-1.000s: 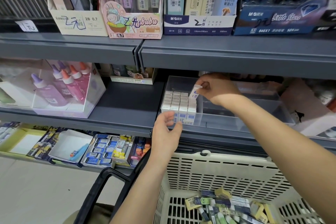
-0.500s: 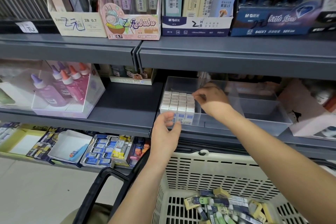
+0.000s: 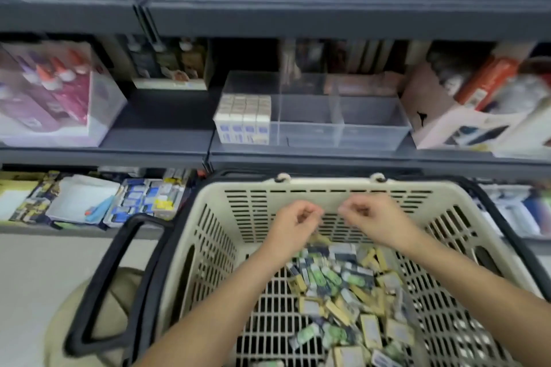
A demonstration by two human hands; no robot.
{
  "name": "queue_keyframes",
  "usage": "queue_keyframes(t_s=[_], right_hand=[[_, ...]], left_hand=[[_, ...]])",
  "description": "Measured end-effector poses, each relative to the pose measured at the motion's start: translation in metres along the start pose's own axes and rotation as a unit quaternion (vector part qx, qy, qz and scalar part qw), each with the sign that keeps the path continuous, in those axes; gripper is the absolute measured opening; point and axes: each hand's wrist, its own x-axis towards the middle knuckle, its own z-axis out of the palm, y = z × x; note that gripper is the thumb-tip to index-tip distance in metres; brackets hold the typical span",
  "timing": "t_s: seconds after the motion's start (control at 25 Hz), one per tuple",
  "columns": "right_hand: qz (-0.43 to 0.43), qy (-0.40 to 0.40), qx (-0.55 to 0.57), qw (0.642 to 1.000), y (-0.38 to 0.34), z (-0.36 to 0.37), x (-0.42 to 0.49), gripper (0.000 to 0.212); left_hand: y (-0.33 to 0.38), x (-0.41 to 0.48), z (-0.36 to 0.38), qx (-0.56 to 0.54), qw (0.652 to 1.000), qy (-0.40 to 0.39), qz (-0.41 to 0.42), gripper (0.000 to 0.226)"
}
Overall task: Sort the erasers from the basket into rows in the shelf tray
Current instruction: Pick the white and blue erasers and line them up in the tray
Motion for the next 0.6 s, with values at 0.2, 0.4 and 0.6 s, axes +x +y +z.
queue_keyframes(t_s=[0.2, 0.4, 0.6], right_hand=[[0.104, -0.158, -0.224, 0.956, 0.068, 0.067, -0.015, 0.025], [0.136, -0.155, -0.273, 0.94, 0.084, 0.088, -0.018, 0.042], [0.15, -0.178, -0.211, 0.949, 0.091, 0.084, -0.021, 0.053]], left_hand=[[-0.055, -0.012, 0.021, -0.007, 0.974, 0.041, -0.222, 0.019], [-0.08, -0.012, 0.016, 0.077, 0.966, 0.029, -0.245, 0.024], [-0.099, -0.02, 0.028, 0.179, 0.959, -0.102, -0.196, 0.045]])
